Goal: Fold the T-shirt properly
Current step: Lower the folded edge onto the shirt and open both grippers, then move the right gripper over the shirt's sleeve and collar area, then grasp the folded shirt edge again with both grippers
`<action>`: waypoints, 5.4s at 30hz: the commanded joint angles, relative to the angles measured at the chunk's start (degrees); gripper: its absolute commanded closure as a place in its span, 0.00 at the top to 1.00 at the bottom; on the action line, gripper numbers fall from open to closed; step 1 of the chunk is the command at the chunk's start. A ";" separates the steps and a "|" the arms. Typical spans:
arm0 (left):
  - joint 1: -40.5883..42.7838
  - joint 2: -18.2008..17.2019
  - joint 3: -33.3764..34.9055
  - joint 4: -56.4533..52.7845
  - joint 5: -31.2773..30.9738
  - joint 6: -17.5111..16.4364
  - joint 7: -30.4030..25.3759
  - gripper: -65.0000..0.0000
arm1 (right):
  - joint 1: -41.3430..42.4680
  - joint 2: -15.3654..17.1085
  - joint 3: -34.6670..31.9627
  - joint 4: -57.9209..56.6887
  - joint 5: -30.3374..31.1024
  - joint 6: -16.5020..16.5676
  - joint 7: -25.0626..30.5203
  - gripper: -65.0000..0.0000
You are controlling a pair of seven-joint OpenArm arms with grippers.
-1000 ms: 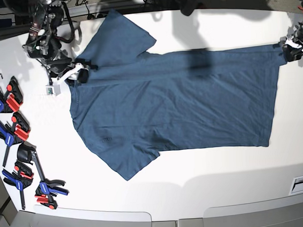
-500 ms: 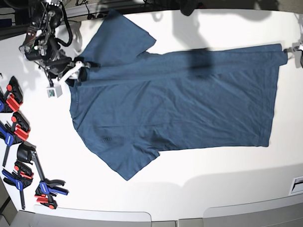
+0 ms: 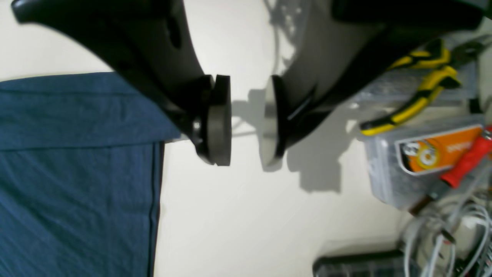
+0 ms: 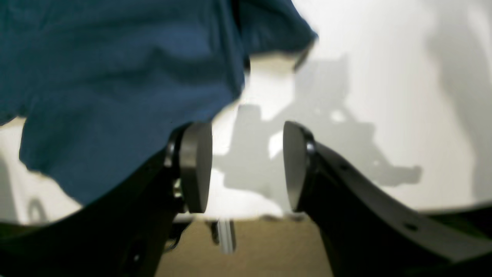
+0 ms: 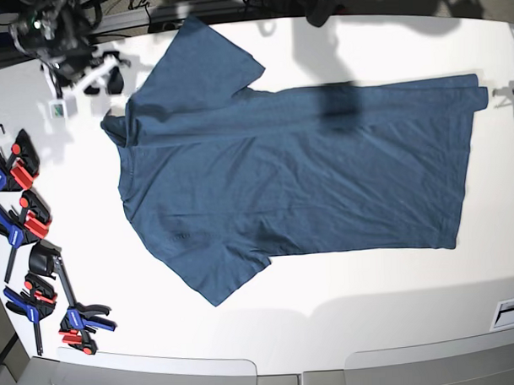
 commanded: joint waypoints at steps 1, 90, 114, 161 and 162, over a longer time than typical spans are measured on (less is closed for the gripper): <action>-0.24 -1.97 -0.66 0.90 -0.48 -0.02 -1.44 0.20 | -1.01 0.59 0.26 0.98 1.81 0.17 0.85 0.43; -0.26 -2.45 -0.66 0.90 2.51 0.00 -7.32 0.20 | 36.02 -5.95 -32.30 -31.50 -14.23 7.72 29.03 0.00; -0.26 -2.47 -0.66 0.90 3.19 -0.02 -7.30 0.20 | 40.57 -6.08 -28.13 -33.83 -1.20 7.54 12.92 0.37; -0.02 13.94 3.54 0.79 -8.07 -8.24 -3.26 0.06 | 30.47 -4.37 -1.01 -29.31 6.71 16.67 6.95 0.00; -0.02 13.92 5.05 0.79 -6.60 -8.22 -3.98 0.05 | 30.47 -3.78 -1.01 -29.31 6.71 16.67 7.06 0.00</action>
